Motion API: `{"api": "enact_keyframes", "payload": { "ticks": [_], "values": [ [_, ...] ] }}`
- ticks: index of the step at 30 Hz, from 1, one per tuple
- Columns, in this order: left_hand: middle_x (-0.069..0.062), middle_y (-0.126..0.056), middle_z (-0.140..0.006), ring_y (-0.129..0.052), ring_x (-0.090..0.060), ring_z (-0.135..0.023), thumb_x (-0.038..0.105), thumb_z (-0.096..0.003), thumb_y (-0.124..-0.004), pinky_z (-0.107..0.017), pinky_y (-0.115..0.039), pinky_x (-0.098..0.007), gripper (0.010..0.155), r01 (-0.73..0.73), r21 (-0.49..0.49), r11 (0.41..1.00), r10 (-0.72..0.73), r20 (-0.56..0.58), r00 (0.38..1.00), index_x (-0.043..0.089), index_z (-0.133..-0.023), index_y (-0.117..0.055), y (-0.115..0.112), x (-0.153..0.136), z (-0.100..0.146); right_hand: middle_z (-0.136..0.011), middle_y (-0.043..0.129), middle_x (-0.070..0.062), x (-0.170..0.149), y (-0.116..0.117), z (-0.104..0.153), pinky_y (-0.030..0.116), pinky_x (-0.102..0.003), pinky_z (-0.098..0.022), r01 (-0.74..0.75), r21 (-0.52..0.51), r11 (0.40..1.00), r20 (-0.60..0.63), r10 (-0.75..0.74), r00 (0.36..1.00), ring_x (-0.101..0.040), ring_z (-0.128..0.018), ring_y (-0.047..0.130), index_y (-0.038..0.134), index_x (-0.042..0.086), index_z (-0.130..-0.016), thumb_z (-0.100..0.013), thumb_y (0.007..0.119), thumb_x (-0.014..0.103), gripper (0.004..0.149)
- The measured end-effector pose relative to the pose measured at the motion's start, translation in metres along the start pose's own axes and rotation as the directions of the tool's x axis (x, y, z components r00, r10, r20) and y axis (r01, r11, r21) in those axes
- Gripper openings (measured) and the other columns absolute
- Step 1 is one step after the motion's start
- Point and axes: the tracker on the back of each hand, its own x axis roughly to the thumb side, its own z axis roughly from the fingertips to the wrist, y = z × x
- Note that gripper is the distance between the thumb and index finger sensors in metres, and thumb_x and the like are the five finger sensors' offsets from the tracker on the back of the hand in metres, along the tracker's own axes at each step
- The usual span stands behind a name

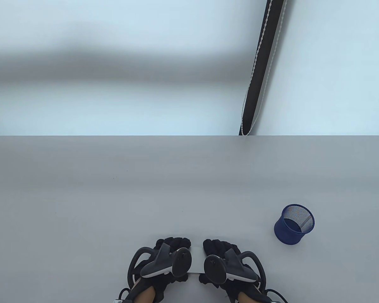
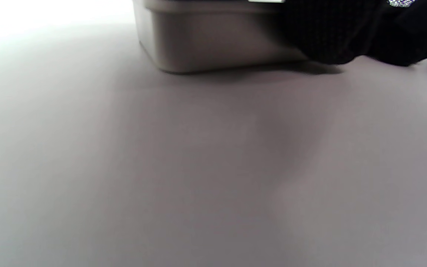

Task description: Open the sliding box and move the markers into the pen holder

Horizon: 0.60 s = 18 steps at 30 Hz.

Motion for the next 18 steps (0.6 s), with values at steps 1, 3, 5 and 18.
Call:
{"api": "enact_keyframes", "payload": {
  "ticks": [1, 3, 5, 18],
  "values": [
    [0.006, -0.043, -0.116, -0.053, -0.019, -0.109, 0.064, -0.0487, -0.063, -0.084, -0.05, -0.043, 0.074, 0.006, 0.0, 1.0, -0.006, -0.003, 1.0, 0.03, -0.108, -0.033, 0.0, 0.0, 0.0, -0.114, 0.031, -0.018, -0.001, 0.0, 0.0, 0.037, -0.069, -0.074, -0.001, 0.001, 1.0, 0.001, 0.001, 1.0, -0.048, -0.104, 0.04, 0.024, 0.011, -0.109, -0.063, 0.055, 0.057, 0.073],
    [0.007, -0.045, -0.116, -0.055, -0.018, -0.109, 0.065, -0.048, -0.063, -0.084, -0.052, -0.042, 0.074, 0.021, 0.004, 1.0, -0.021, -0.007, 1.0, 0.031, -0.108, -0.034, 0.001, 0.0, 0.001, -0.114, 0.032, -0.018, -0.001, 0.0, 0.0, 0.037, -0.069, -0.075, -0.005, 0.003, 1.0, 0.003, 0.005, 1.0, -0.047, -0.104, 0.04, 0.024, 0.011, -0.109, -0.063, 0.055, 0.058, 0.073],
    [0.007, -0.045, -0.116, -0.056, -0.018, -0.109, 0.064, -0.0481, -0.065, -0.084, -0.052, -0.042, 0.074, 0.044, -0.003, 0.999, -0.044, -0.009, 0.999, 0.032, -0.107, -0.035, 0.002, 0.001, 0.001, -0.114, 0.032, -0.017, -0.001, -0.001, 0.0, 0.037, -0.069, -0.075, -0.011, 0.008, 1.0, 0.005, 0.011, 1.0, -0.047, -0.104, 0.04, 0.024, 0.013, -0.109, -0.063, 0.055, 0.059, 0.072],
    [0.008, -0.046, -0.116, -0.057, -0.019, -0.109, 0.064, -0.0456, -0.067, -0.084, -0.055, -0.042, 0.075, 0.103, -0.017, 0.995, -0.103, -0.055, 0.993, 0.034, -0.106, -0.035, 0.004, -0.012, 0.006, -0.114, 0.03, -0.018, -0.006, -0.001, 0.0, 0.035, -0.069, -0.074, -0.017, 0.026, 1.0, 0.008, 0.017, 1.0, -0.048, -0.103, 0.039, 0.021, 0.014, -0.109, -0.064, 0.053, 0.059, 0.072]
  ]
}}
